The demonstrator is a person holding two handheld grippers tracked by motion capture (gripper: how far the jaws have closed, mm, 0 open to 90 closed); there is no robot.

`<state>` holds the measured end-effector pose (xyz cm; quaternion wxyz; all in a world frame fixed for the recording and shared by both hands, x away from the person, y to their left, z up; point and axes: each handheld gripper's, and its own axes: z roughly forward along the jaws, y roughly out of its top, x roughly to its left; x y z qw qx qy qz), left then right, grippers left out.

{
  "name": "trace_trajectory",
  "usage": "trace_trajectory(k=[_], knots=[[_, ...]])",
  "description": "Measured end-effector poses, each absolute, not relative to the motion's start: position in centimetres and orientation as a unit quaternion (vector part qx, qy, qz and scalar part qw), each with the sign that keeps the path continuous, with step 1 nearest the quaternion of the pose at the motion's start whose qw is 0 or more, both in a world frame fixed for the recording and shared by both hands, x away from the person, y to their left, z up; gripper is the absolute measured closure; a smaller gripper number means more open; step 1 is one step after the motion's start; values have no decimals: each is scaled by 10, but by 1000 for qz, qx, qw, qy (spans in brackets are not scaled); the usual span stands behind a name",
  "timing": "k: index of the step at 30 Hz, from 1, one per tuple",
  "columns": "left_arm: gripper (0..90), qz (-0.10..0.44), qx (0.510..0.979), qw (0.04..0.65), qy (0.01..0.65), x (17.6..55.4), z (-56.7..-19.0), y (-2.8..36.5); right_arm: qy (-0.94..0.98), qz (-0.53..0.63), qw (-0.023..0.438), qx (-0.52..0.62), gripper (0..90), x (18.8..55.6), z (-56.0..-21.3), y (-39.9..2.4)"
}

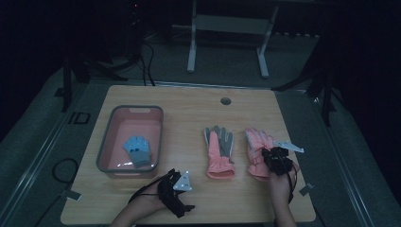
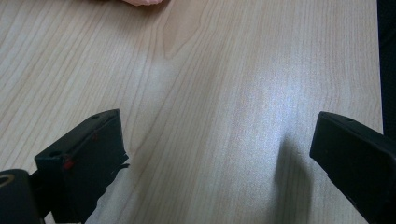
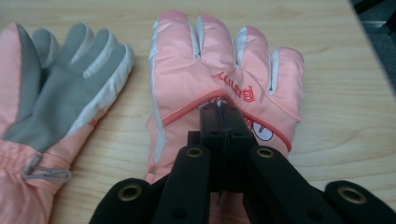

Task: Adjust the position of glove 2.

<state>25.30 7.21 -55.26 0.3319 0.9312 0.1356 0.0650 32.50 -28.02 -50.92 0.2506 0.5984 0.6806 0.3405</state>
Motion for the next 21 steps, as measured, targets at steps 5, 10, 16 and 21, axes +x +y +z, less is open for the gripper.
trace_trajectory(k=[5, 10, 16, 21], knots=[[33, 62, 930, 335, 139, 253, -552, 73, 688, 329, 240, 601, 889, 332, -525, -280], [32, 63, 928, 338, 140, 253, -550, 74, 695, 337, 221, 595, 857, 335, -524, -285], [33, 64, 929, 337, 139, 253, -551, 73, 716, 365, 223, 552, 663, 333, -508, -295], [32, 62, 929, 336, 140, 254, -552, 73, 756, 361, 215, 503, 556, 340, -497, -307]])
